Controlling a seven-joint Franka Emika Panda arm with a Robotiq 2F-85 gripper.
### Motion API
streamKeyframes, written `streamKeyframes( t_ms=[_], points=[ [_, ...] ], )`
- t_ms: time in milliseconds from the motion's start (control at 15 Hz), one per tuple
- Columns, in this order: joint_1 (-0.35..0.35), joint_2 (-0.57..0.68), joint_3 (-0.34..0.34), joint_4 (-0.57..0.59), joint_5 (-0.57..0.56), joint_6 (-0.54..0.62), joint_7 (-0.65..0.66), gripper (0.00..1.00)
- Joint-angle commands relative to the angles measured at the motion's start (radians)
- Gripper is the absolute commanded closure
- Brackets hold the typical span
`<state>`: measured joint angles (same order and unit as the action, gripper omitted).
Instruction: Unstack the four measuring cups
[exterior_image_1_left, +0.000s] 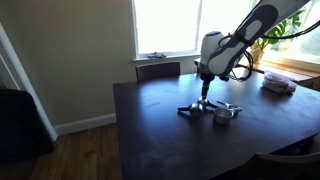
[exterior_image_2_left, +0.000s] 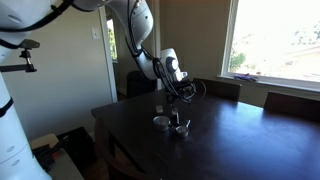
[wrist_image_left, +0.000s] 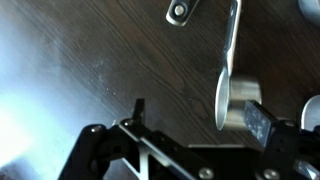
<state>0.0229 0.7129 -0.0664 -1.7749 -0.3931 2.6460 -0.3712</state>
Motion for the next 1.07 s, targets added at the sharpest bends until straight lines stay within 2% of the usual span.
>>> streamKeyframes(
  t_ms=[0,267,400,533,1000],
  points=[
    [-0.012,-0.055,0.031,-0.073,-0.007,0.057,-0.012,0.00],
    [-0.010,-0.082,0.060,-0.110,0.000,0.099,-0.017,0.00],
    [-0.010,-0.109,0.080,-0.142,0.005,0.094,-0.026,0.04],
    [-0.004,-0.144,0.095,-0.185,0.005,0.084,-0.025,0.00],
    [-0.003,-0.252,0.145,-0.316,0.031,0.058,-0.025,0.00]
  ],
)
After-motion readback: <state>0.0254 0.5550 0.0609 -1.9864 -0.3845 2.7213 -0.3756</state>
